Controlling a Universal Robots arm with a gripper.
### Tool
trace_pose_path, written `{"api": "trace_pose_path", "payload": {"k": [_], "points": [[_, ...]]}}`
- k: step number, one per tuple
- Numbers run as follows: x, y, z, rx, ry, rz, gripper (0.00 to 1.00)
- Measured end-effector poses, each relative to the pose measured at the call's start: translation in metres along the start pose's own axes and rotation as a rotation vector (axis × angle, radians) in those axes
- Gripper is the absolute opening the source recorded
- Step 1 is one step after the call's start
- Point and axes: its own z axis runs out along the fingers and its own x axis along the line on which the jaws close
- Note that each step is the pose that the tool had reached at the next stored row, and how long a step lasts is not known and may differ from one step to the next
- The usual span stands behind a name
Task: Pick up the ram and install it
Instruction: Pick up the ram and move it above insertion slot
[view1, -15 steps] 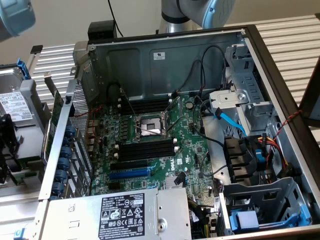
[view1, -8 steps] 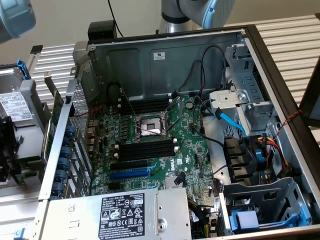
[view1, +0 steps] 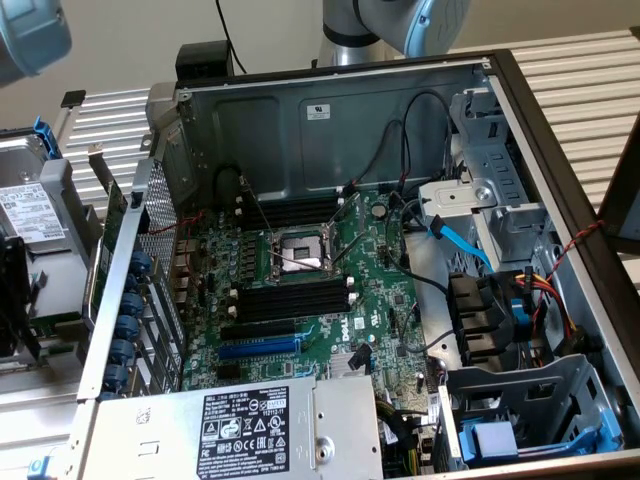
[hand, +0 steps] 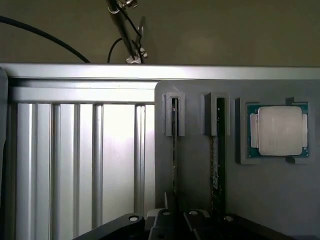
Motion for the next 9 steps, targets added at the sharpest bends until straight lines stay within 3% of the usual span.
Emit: {"api": "trace_pose_path", "payload": {"k": [3, 9], "points": [[0.000, 0.0001, -0.0080, 0.0000, 0.0001, 0.000, 0.12], [0.000, 0.0003, -0.0338, 0.0001, 0.0003, 0.000, 0.12]]}}
